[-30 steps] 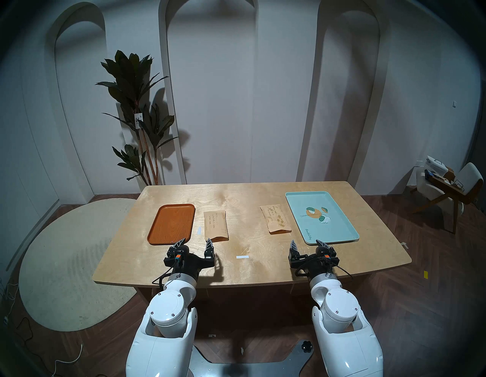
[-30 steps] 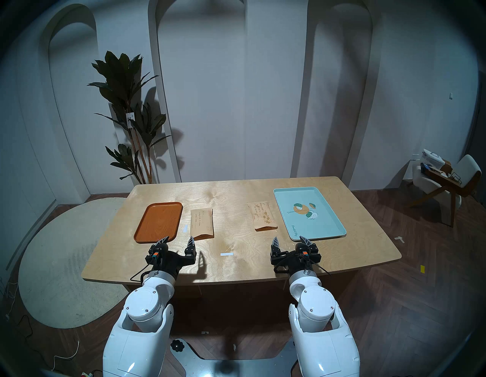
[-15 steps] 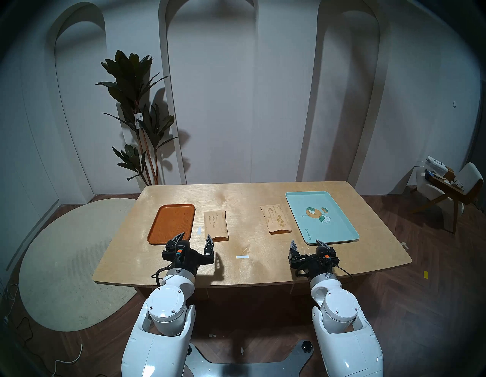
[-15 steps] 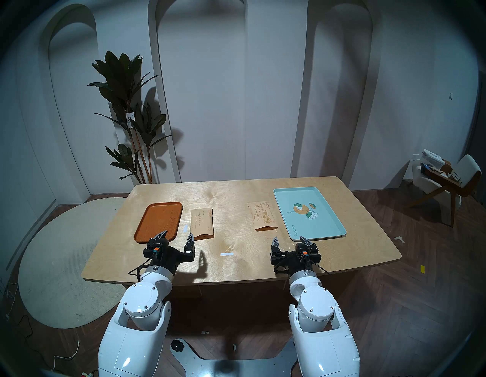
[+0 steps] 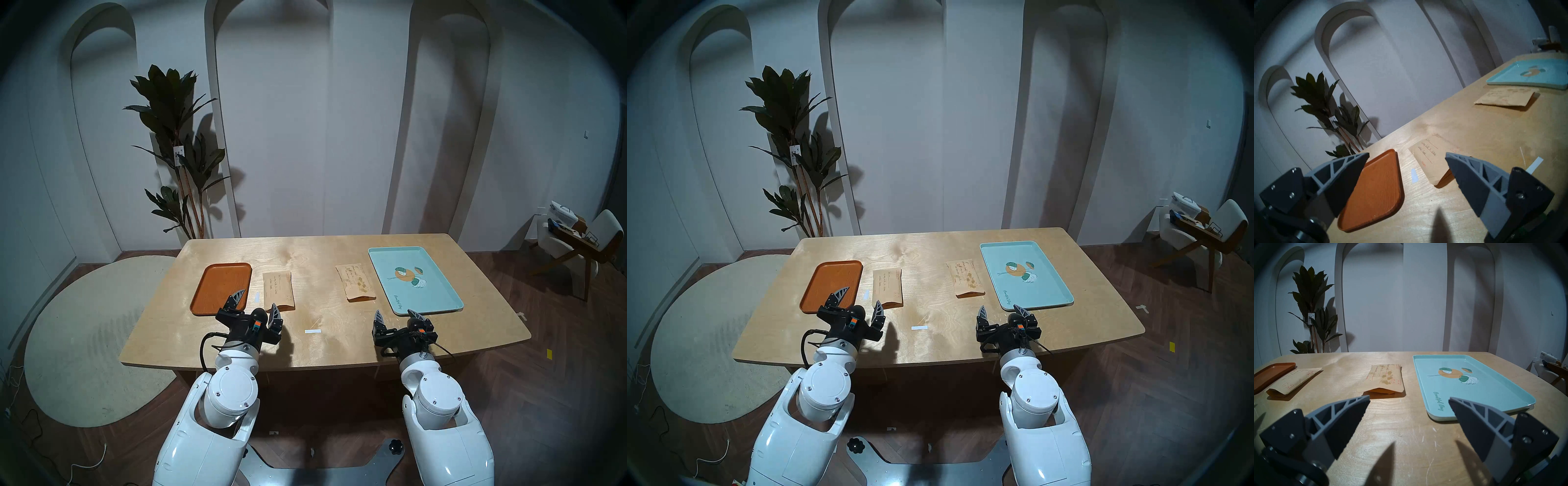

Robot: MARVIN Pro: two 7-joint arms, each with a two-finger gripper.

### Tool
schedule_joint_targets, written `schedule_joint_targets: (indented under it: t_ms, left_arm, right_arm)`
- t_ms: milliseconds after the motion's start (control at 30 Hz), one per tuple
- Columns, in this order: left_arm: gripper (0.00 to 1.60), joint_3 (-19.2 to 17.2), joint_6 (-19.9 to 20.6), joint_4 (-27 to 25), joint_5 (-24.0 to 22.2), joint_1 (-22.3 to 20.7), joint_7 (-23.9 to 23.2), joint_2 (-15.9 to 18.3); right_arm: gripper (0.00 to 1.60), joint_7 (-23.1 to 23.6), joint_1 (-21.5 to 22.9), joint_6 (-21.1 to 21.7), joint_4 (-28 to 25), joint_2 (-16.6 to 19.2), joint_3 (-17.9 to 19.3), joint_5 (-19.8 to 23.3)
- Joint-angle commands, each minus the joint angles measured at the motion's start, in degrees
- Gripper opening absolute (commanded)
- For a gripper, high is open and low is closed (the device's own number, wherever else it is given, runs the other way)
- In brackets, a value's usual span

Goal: Sort the mail into the trays, one tray per recipient

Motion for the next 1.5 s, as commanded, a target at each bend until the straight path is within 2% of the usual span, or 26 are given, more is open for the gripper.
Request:
schedule_joint_targets:
  t_ms: [0,67,100,400,667,900,1033,1167,1367,1467]
  left_arm:
    - [1.60,3.99,3.56,0.00,10.63,-2.24,1.43,3.82]
    - [1.60,4.66,4.80,-0.12,12.34,-2.49,0.76,4.63]
    - [1.60,5.46,6.30,-0.23,14.92,-2.81,0.25,5.64]
    - [1.60,6.87,9.62,-1.17,21.24,-4.22,-3.22,9.56]
    - [1.60,7.95,9.28,-2.12,26.40,-7.33,-9.54,15.08]
    - [1.60,7.96,8.82,-3.69,29.70,-11.40,-15.21,18.03]
    - [1.60,8.32,8.74,-4.62,30.73,-13.26,-18.84,18.67]
    - [1.60,10.17,9.35,-5.34,32.42,-15.25,-24.16,18.50]
    - [1.60,13.29,12.48,-5.84,34.09,-17.00,-31.70,16.48]
    - [1.60,14.63,14.12,-5.31,35.23,-18.04,-33.57,15.23]
  right_arm:
    - [1.60,0.03,0.19,-0.22,-1.24,-0.06,0.00,0.11]
    - [1.60,0.03,0.18,-0.22,-1.25,-0.07,0.01,0.11]
    - [1.60,0.04,0.18,-0.22,-1.26,-0.07,0.01,0.11]
    - [1.60,0.04,0.18,-0.21,-1.26,-0.07,0.01,0.11]
    - [1.60,0.03,0.22,-0.24,-1.19,-0.07,0.00,0.09]
    - [1.60,0.02,0.27,-0.26,-1.11,-0.07,0.00,0.07]
    - [1.60,0.03,0.26,-0.26,-1.12,-0.07,0.00,0.07]
    - [1.60,0.03,0.22,-0.24,-1.20,-0.08,0.01,0.08]
    - [1.60,0.04,0.19,-0.22,-1.25,-0.08,0.01,0.09]
    - [1.60,0.04,0.19,-0.22,-1.25,-0.08,0.01,0.09]
